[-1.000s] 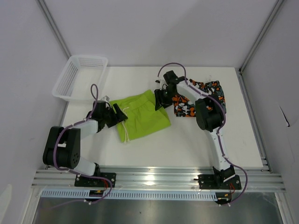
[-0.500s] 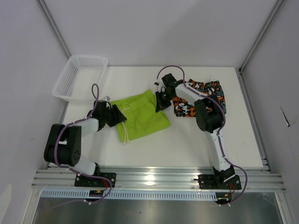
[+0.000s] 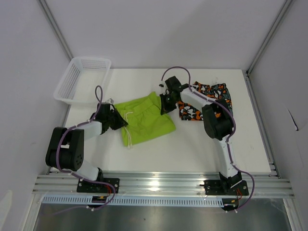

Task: Fold and stack the shorts
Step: Neatly place the folded shorts to the corner

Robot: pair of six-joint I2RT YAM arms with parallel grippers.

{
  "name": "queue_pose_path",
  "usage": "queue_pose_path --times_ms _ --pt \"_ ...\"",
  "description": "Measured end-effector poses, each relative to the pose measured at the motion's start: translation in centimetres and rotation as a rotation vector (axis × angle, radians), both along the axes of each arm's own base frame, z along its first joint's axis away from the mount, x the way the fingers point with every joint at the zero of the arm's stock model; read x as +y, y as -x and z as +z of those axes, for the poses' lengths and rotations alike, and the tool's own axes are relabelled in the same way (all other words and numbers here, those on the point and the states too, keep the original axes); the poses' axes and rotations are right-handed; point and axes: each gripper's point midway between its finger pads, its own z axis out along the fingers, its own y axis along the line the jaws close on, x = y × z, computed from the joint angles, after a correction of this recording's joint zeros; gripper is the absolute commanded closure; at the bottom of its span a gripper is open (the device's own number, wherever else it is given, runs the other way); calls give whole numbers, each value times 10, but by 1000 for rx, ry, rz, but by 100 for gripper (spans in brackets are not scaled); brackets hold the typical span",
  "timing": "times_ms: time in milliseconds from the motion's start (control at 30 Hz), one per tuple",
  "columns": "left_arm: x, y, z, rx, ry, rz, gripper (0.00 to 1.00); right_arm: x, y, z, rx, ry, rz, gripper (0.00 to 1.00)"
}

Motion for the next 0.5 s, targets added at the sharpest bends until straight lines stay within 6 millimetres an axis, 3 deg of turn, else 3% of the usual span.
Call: queue_pose_path --times_ms 267,500 --pt "-10 -11 16 1 -74 -8 100 0 -4 28 -78 28 -38 100" --pt "-53 -40 69 -93 -74 -75 100 -30 -21 68 -125 23 -138 100"
